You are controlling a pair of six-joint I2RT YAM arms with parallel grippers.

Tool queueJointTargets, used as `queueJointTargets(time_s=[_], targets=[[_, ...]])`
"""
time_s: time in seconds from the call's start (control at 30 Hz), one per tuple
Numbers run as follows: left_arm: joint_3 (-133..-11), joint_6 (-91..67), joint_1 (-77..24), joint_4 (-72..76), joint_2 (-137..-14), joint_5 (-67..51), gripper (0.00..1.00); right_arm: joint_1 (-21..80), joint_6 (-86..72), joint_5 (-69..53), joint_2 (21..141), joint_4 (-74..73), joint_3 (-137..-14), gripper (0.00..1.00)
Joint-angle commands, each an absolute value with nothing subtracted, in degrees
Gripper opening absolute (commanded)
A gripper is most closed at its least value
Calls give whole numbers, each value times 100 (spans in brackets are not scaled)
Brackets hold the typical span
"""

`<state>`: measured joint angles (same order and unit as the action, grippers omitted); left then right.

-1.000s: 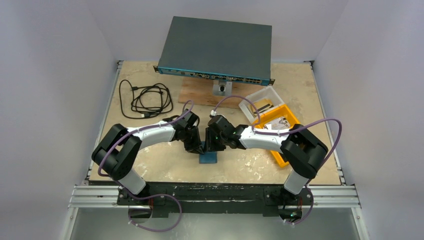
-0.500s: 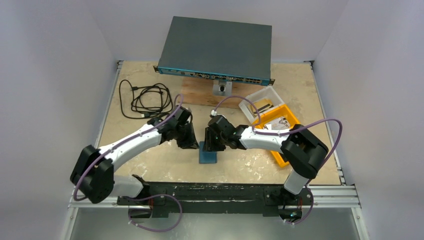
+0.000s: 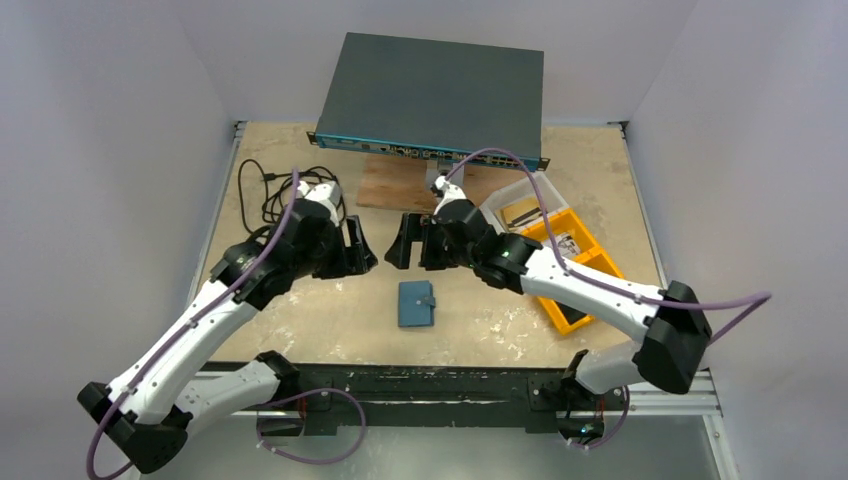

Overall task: Take the credit cards out of the card holder
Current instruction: Reset both arms

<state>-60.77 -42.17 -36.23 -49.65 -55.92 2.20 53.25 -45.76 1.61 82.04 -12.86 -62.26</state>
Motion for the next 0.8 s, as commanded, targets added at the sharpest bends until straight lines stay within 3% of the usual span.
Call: queueJointTargets(time_s=[0.0,0.03,0.1,0.37,0.77], targets=[[-6619,-3745,-3560,-5389,-5268,664,80,5334,-4456,673,7599,-1405,-6370,98],[-6691,-3698,-3553,-5431,-5234,686,91,5335,-4440,771,7449,-1406,-6345,99],[-6824,-3647,-3554,-5498,-5194,753,100,5335,-4364,983,7181,-1444,-6333,99],[-7064,-3495,-3559,-5527,-5116,1089,100,5332,-4235,1491,6532,-1590,-6318,99],[-7019,-3455,-3552,-5519,-5129,1197,100,5323,-4250,1430,6530,-1459,-6240,99]])
